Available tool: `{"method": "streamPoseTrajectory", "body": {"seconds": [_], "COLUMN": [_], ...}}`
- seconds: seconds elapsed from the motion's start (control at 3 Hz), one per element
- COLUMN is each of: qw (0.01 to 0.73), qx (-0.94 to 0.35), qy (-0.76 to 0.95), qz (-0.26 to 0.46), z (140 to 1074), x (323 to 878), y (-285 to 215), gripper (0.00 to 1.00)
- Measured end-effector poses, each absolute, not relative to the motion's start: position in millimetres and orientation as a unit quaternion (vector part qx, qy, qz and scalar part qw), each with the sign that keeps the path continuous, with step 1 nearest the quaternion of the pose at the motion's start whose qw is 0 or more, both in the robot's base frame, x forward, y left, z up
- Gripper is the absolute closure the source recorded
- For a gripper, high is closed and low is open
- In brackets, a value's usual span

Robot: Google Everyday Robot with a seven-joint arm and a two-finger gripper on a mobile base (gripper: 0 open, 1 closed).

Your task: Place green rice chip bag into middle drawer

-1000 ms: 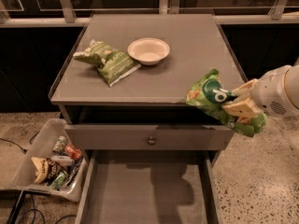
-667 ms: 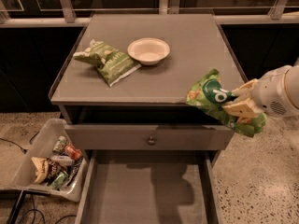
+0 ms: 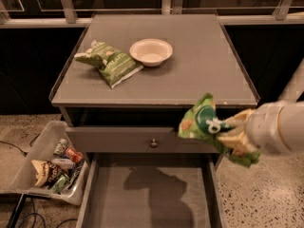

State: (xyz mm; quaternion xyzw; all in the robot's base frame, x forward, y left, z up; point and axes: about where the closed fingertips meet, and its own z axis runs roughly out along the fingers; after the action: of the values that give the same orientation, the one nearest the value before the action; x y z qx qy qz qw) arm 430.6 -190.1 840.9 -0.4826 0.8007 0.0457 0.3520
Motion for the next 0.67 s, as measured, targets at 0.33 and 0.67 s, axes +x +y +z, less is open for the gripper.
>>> {"method": "streamPoseTrajectory", "body": {"seconds": [0.33, 0.67], "qw": [0.337, 0.337], "qx": [-0.482, -0.478], "qy": [0.807, 0.809], "qz": [0.058, 0.057], "z": [787.8, 738.4], "x": [393.6, 379.9], "y": [-169.2, -159.6], "gripper": [1.0, 1.0]}}
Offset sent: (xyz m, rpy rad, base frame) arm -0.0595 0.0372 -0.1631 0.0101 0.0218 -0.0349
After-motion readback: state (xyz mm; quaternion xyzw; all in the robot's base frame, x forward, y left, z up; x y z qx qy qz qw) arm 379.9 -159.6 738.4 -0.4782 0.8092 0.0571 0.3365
